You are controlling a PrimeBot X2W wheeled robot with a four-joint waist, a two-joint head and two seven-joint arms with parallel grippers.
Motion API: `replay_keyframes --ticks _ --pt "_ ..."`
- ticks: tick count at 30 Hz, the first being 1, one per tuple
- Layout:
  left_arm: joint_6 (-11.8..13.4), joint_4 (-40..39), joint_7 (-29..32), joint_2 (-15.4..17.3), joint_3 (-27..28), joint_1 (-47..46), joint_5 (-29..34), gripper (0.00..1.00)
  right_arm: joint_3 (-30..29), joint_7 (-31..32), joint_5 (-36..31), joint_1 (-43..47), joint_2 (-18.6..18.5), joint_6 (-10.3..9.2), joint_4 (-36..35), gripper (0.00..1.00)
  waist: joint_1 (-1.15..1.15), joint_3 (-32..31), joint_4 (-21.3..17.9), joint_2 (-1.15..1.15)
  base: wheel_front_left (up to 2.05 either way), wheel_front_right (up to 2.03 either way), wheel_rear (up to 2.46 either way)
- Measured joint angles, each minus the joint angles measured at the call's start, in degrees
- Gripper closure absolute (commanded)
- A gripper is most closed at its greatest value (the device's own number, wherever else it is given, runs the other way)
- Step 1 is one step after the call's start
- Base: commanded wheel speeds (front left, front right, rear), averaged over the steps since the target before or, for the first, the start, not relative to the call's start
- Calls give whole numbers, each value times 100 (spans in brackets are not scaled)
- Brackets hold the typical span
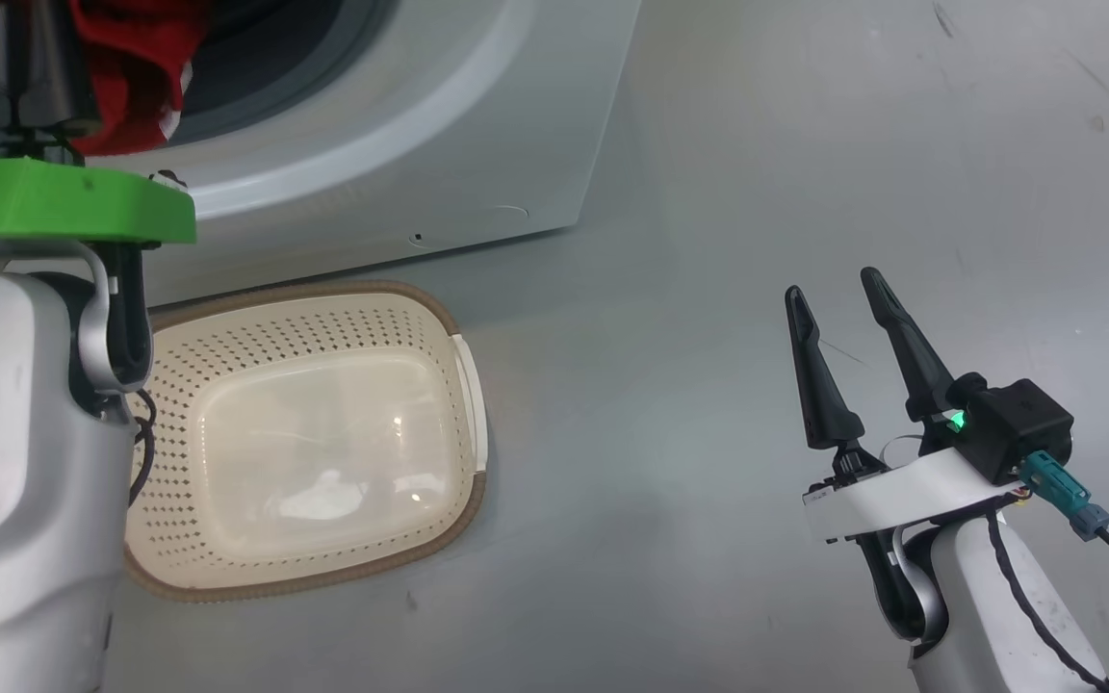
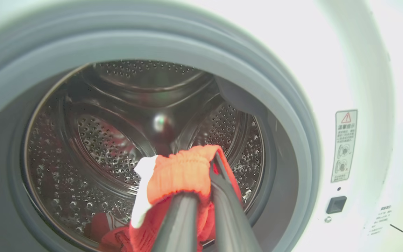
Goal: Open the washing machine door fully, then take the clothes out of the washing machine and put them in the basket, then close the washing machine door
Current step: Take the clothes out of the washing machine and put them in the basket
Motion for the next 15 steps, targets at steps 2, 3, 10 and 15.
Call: replay_keyframes --ticks 2,3,10,15 --pt "44 -133 -69 -1 11 90 55 100 8 0 -4 38 -1 1 9 0 0 -101 63 0 0 0 0" --pt "59 -186 -77 0 11 136 85 100 19 0 -4 55 -1 2 16 0 0 -152 93 0 0 0 0" --pt "129 -635 -153 -51 -15 513 181 100 99 0 -45 216 -3 36 47 0 0 -498 268 0 0 0 0" --pt "198 -978 -172 -171 -76 804 190 100 75 0 -122 398 -4 36 70 0 0 -718 392 0 0 0 0"
